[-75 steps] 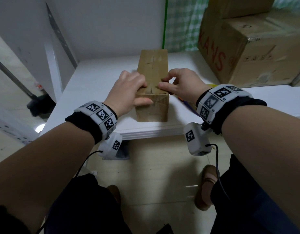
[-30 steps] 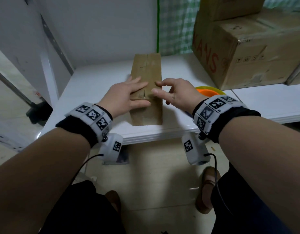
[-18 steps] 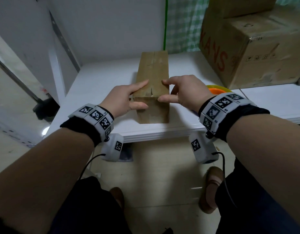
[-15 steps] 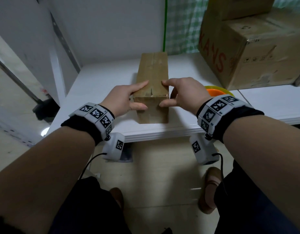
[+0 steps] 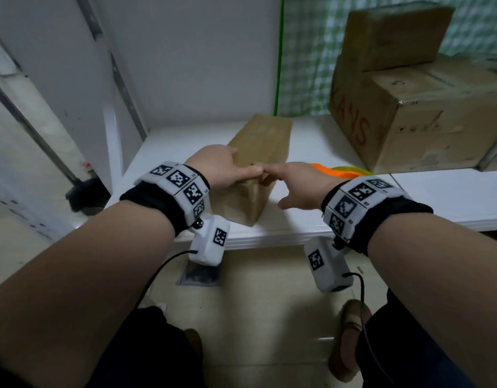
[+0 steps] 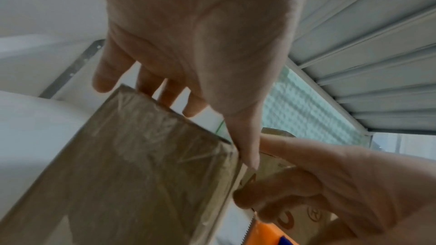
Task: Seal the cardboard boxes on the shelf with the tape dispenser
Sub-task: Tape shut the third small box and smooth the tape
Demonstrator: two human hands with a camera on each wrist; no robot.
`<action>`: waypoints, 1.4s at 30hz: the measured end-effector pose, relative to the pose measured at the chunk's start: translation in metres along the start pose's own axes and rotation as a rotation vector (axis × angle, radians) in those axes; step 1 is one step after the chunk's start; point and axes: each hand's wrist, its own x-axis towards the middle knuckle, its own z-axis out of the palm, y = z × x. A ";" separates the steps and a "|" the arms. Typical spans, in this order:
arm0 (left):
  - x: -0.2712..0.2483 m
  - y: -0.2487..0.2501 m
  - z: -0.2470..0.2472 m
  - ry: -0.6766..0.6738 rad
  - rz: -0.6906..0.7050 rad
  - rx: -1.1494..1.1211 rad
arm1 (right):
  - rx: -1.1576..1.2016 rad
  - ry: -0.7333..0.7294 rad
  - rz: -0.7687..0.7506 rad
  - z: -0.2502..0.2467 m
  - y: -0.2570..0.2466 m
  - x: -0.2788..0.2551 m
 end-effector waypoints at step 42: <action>-0.009 0.007 0.021 -0.121 0.064 -0.117 | 0.135 0.197 0.434 -0.002 0.037 -0.017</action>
